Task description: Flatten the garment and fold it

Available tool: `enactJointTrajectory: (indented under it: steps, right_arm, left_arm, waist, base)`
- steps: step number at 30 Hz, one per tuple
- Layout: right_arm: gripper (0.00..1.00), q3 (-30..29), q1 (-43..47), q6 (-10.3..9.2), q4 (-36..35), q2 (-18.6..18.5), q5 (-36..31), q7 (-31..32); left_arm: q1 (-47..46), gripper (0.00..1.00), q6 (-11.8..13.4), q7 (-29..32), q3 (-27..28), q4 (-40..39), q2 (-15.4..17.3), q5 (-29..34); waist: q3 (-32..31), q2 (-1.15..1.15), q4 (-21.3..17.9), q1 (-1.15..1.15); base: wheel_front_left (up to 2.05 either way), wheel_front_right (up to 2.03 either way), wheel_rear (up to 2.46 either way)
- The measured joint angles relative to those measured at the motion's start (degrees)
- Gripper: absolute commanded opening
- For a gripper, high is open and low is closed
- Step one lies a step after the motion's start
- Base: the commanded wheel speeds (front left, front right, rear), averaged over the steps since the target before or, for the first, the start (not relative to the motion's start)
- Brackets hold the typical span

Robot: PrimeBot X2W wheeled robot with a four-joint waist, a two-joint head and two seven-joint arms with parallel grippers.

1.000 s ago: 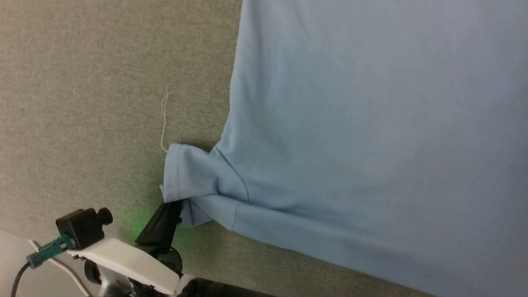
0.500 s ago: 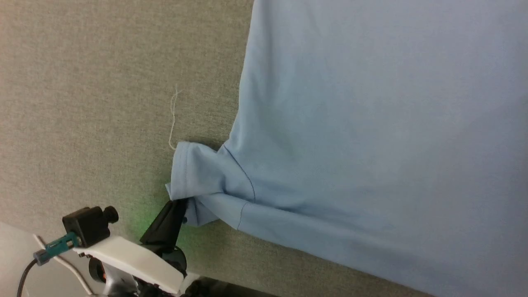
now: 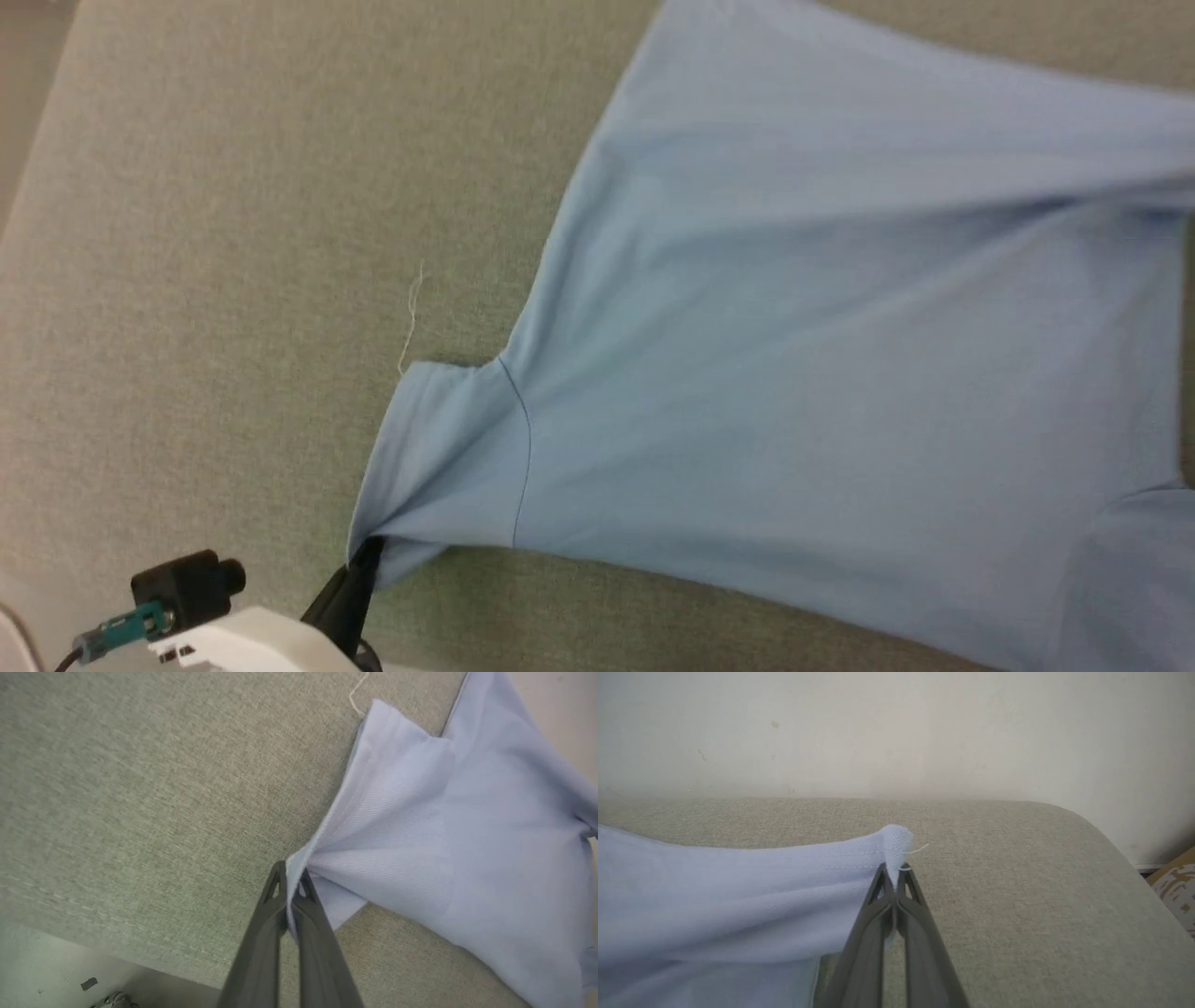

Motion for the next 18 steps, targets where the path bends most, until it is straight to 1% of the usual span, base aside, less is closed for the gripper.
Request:
enactJointTrajectory:
  steps: [5, 10, 13, 18]
  right_arm:
    - [0.0, -5.41, 10.98, -0.01, -4.79, 2.7, 0.15, 1.31]
    - [0.0, -8.64, 18.72, 0.0, -8.27, 7.14, 1.02, 7.17]
    - [0.0, -9.99, 21.6, 0.0, -8.75, 9.05, 1.51, 12.69]
    - [0.0, -12.27, 24.65, 0.0, -7.21, 10.93, 1.86, 24.86]
  left_arm:
    - [2.4, 0.0, 0.88, 0.99, 0.35, -1.27, 0.67, -0.01]
    - [4.38, 0.0, 1.51, 1.35, 0.87, -2.53, 1.29, -0.05]
    - [4.81, 0.0, 1.67, 1.67, 1.05, -3.09, 1.63, -0.1]
    - [4.71, 0.0, 1.92, 2.16, 0.93, -3.76, 1.81, -0.1]
  waist:
    - [-5.49, 0.0, -1.67, -0.01]
    - [-9.66, 0.0, -3.9, -0.02]
    - [-11.05, 0.0, -5.8, -0.01]
    - [-12.71, 0.0, -8.18, -0.01]
  base:
    - [0.0, 0.0, 0.0]
    - [0.0, 0.0, 0.0]
    - [0.0, 0.0, 0.0]
    - [0.0, 0.0, 0.0]
